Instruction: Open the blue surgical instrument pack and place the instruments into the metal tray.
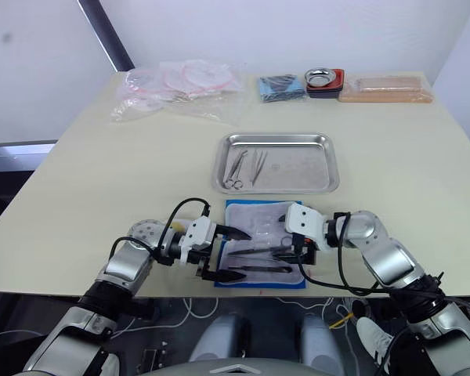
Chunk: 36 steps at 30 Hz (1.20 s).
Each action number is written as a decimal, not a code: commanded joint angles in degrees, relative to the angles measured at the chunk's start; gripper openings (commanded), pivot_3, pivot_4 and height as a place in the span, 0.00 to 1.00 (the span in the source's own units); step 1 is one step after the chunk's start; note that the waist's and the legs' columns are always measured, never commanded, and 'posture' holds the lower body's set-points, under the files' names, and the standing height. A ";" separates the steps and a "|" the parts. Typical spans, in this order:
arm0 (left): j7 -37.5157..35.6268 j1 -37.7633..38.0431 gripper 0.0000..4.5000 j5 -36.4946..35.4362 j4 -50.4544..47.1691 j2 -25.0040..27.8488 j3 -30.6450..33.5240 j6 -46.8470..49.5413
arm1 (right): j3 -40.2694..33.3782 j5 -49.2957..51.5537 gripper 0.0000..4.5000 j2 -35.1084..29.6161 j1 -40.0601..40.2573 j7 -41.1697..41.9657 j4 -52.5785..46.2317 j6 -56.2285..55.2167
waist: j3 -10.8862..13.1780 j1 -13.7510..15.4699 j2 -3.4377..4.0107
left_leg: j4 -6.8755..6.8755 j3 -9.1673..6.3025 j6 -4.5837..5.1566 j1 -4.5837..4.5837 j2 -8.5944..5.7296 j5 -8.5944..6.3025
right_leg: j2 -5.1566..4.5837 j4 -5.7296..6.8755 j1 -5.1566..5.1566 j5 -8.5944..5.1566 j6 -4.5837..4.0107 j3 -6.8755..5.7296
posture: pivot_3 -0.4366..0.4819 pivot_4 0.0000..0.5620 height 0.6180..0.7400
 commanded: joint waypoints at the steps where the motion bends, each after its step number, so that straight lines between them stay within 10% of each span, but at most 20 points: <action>1: 1.29 2.79 1.00 4.65 4.65 0.86 -3.06 2.34 | 1.28 -1.45 0.54 -0.64 0.38 0.57 -0.27 2.01 | -0.01 0.00 0.01 | 0.00 0.00 0.00 0.00 0.00 0.00 | 0.00 0.00 0.00 0.00 0.00 0.00 | 0.48 0.27 1.00; 7: 1.38 2.81 1.00 4.49 5.09 1.08 -2.85 2.22 | 1.01 -1.01 0.02 -1.32 0.99 1.39 -1.58 3.60 | -0.05 -0.07 -0.02 | -0.05 0.01 -0.01 0.05 0.03 -0.01 | -0.14 -0.01 0.00 0.00 0.00 -0.04 | 0.48 0.27 1.00; 36: 2.33 2.82 1.00 5.48 7.43 0.97 -3.29 1.20 | 3.34 -2.75 0.02 -7.29 -8.99 4.38 -16.33 16.36 | 0.15 0.02 0.05 | -0.25 -0.15 -0.03 -0.30 0.00 -0.01 | -0.65 -0.25 -0.29 -0.01 0.00 -0.36 | 0.48 0.27 1.00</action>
